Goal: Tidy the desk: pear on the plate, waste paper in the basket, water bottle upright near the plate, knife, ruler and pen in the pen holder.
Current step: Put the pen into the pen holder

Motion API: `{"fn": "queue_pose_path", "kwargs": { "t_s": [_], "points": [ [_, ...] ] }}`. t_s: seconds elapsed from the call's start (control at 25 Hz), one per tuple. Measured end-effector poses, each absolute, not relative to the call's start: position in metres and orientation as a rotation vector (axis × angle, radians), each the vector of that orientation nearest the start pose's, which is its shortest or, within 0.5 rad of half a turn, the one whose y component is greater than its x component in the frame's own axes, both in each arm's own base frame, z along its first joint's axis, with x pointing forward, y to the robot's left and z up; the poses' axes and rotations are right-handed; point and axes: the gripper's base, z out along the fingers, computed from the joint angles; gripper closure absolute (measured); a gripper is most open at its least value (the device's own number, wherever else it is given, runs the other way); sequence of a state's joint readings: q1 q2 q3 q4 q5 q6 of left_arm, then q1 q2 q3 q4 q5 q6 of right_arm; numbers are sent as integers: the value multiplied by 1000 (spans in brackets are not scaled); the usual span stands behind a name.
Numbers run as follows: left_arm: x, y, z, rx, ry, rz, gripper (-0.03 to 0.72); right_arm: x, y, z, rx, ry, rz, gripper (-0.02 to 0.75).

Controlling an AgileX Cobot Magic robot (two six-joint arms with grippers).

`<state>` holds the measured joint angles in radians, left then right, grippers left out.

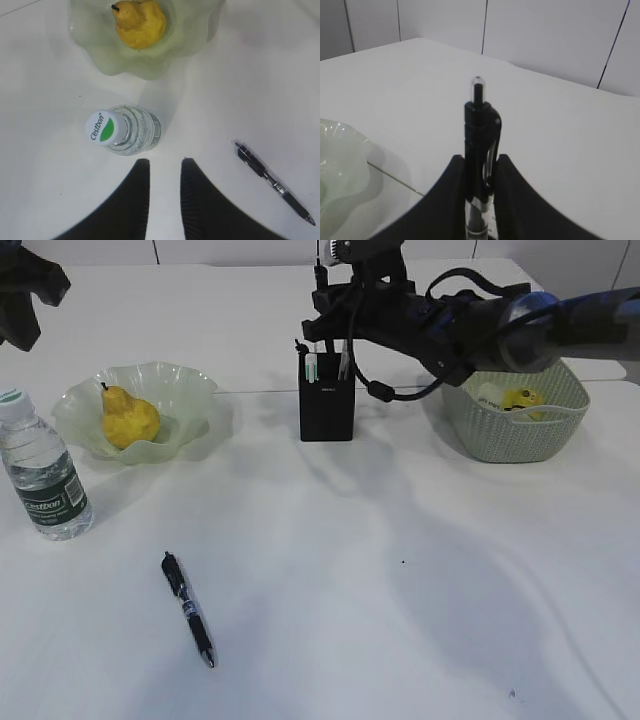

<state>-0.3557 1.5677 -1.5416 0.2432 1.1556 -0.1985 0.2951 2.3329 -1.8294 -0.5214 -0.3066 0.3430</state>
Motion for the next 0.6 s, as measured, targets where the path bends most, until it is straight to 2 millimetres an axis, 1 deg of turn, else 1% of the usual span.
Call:
{"fn": "queue_pose_path", "kwargs": {
  "t_s": [0.2,0.24,0.44,0.6],
  "points": [
    [315,-95,364,263,2603,138,545,525,173,186,-501,1681,233,585],
    [315,-95,364,263,2603,138,545,526,173,185,-501,1683,234,585],
    [315,-95,364,263,2603,138,545,528,174,193,-497,1657,234,585],
    [315,-95,364,263,2603,138,545,528,174,195,-496,1652,233,584]
  ]
}}
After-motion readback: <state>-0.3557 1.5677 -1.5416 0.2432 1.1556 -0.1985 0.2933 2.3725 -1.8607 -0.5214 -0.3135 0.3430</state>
